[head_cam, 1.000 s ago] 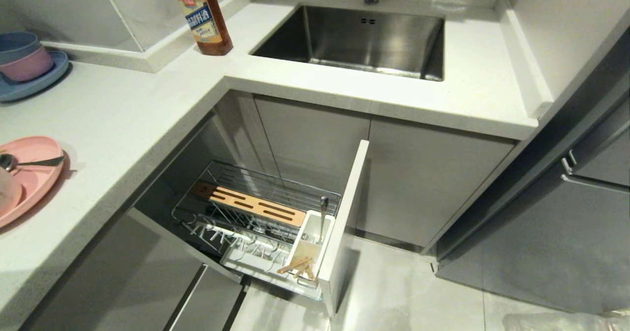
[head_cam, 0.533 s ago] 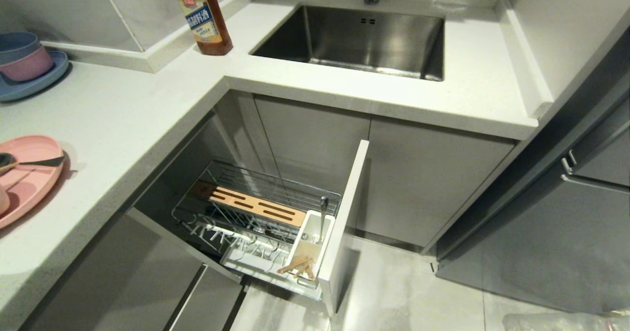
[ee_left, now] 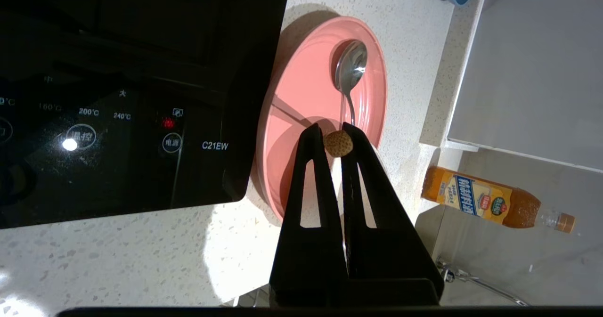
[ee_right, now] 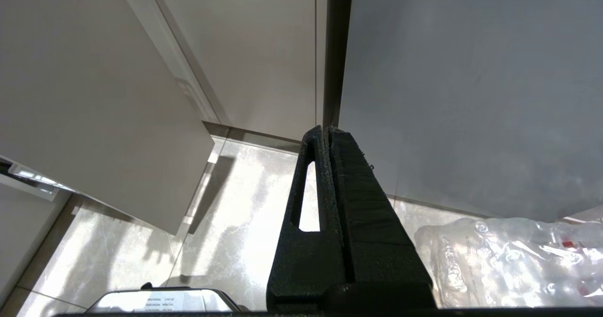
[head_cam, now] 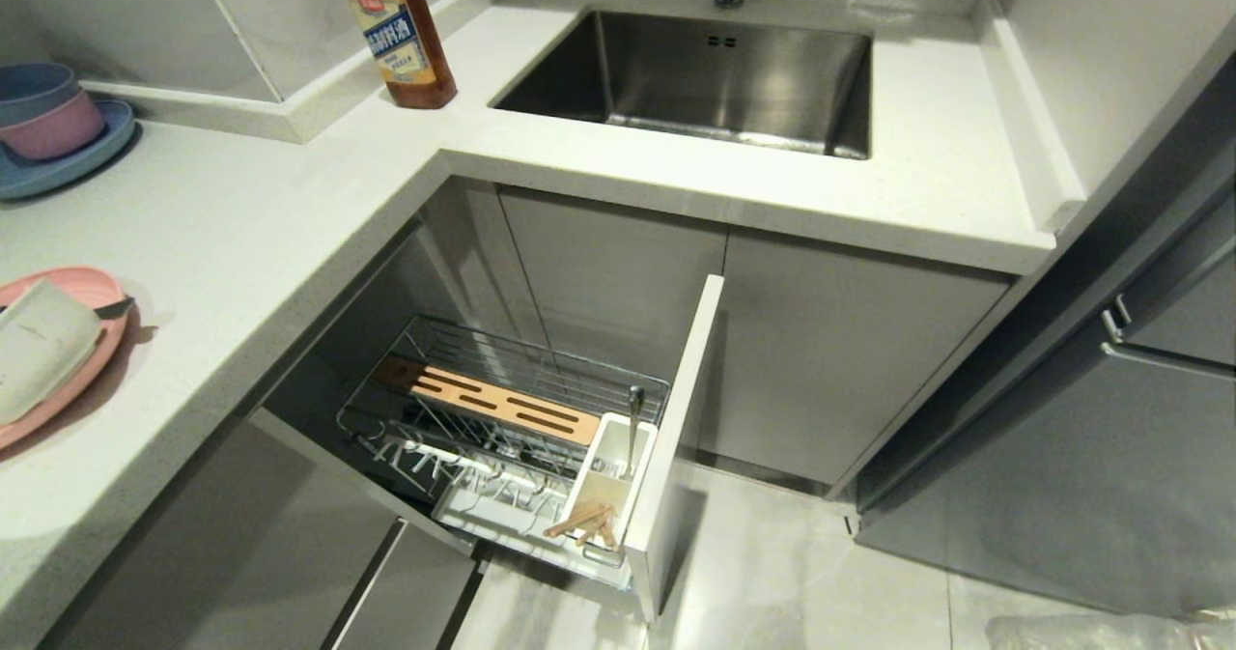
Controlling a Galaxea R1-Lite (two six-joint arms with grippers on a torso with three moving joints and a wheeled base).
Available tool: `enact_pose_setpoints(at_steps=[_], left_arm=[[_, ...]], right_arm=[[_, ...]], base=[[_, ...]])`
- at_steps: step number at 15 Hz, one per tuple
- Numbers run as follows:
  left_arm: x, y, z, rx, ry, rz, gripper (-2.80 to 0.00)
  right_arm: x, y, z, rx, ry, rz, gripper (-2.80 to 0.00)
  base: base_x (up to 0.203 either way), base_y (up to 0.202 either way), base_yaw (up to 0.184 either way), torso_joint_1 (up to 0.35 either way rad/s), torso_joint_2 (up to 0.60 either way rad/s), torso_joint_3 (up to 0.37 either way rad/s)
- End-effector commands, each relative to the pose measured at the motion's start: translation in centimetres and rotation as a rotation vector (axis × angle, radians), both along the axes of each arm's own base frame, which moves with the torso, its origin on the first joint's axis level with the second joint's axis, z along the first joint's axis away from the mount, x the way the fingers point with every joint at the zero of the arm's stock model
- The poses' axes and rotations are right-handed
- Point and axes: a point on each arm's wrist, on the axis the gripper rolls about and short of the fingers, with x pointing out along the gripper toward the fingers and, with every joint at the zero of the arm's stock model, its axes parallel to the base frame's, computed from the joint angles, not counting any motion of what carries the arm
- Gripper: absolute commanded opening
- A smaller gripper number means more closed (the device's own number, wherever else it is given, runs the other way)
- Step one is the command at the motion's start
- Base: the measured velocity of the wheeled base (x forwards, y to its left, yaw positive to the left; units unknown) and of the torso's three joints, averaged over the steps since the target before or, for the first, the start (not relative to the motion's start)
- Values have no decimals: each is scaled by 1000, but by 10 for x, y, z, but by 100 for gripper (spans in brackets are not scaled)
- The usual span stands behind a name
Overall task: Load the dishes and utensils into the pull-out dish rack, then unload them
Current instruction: Take the chopsticks out of the cupboard
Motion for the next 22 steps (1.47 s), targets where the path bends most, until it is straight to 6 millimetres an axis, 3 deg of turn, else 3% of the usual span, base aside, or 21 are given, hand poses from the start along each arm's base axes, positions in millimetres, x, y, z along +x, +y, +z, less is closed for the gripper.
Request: enact_pose_setpoints(at_steps=[1, 7, 15, 22], left_arm=[[0, 4, 1, -3, -5, -2, -280], [-4, 15, 10, 25, -1, 26, -280], [-3, 13, 45, 113, -50, -9, -280], [17, 13, 64, 226, -61, -99, -280]], right_arm=[[0, 0, -1, 0, 2, 0, -280], [0, 0, -1, 0, 3, 0, -280], [0, 0, -1, 0, 4, 0, -280], [0, 0, -1, 0, 4, 0, -280]], base=[[0, 0, 0, 0, 0, 0], [0, 0, 0, 0, 0, 0], [0, 0, 0, 0, 0, 0], [0, 0, 0, 0, 0, 0]])
